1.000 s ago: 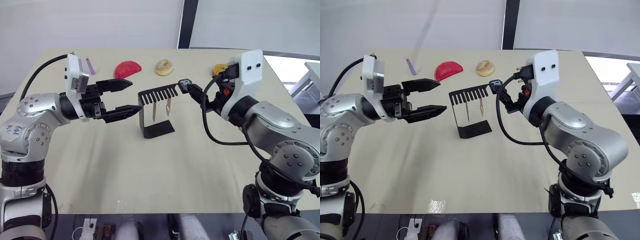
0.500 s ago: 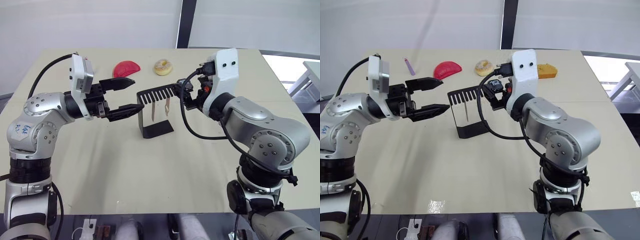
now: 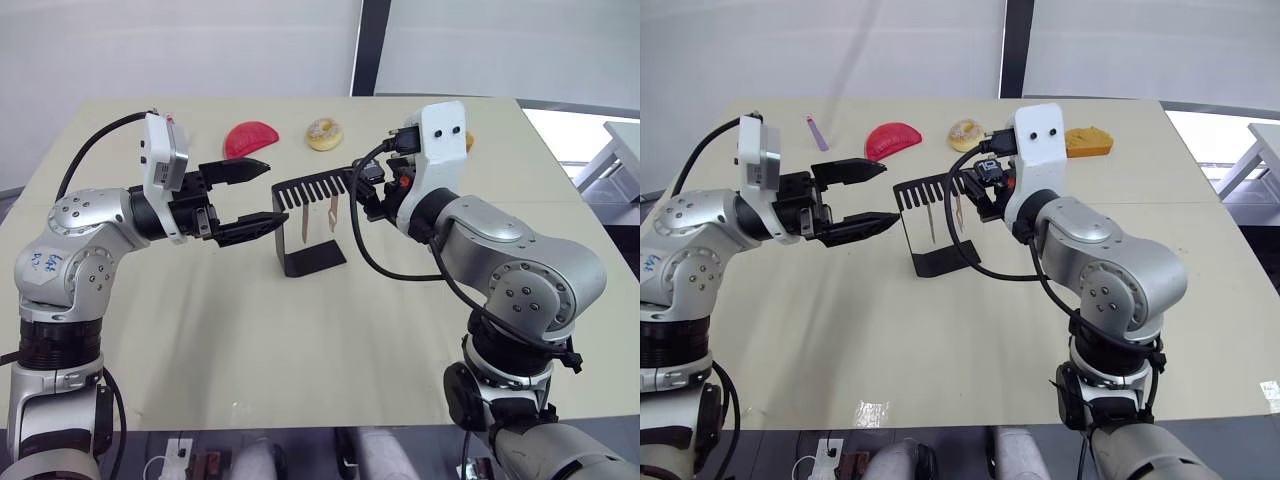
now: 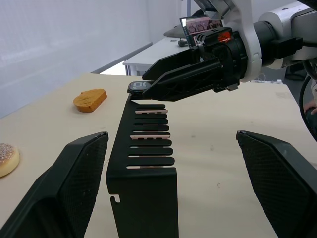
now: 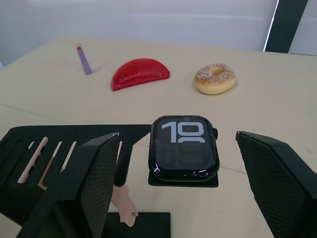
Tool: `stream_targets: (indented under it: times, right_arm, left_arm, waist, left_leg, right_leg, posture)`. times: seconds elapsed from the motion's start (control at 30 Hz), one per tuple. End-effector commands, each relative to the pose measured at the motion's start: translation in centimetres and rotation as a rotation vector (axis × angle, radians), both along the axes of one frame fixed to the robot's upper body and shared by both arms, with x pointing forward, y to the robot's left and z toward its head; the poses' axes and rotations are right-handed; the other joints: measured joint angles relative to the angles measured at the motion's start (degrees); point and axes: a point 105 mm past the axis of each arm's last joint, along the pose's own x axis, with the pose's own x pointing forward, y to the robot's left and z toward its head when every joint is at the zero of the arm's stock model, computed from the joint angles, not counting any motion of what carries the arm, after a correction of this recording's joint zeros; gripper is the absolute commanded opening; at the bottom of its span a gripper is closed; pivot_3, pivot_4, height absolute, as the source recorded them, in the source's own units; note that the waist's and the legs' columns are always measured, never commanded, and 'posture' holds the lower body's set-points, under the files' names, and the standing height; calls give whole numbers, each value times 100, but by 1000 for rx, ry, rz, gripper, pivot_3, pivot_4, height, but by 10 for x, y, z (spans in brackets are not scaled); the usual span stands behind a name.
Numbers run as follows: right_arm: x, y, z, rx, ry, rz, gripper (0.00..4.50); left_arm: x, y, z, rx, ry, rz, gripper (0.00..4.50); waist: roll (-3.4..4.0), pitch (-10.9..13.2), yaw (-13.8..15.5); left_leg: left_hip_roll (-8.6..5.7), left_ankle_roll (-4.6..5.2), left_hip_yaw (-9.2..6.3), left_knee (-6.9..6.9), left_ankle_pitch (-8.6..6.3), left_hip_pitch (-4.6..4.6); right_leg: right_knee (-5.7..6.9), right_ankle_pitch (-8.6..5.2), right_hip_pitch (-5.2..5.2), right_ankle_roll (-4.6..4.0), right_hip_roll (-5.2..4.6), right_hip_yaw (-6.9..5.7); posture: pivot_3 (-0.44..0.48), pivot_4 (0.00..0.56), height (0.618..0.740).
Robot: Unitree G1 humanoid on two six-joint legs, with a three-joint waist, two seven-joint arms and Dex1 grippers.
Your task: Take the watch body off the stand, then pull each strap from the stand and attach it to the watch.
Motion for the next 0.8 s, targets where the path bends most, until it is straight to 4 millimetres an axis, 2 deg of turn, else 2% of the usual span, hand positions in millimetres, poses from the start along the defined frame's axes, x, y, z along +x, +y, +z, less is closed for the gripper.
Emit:
stream_targets:
  times: [0.03,0.8]
  right_arm:
    - [-3,3,12,12,-53,11,3949]
    - [0,6,9,15,-42,21,3949]
  left_arm:
    - [-4,1,11,5,-51,3,4500]
    - [-3,1,12,0,-61,11,4500]
  waist:
    - [0,0,-21]
    - [1,1,-84]
  left_leg:
    - [0,0,0,0,0,0]
    - [0,0,-1,-9,0,-2]
  right_leg:
    - [0,0,0,0,0,0]
    - [-8,0,-3,0,0,0]
  posture:
    - [0,150,737]
    - [0,150,737]
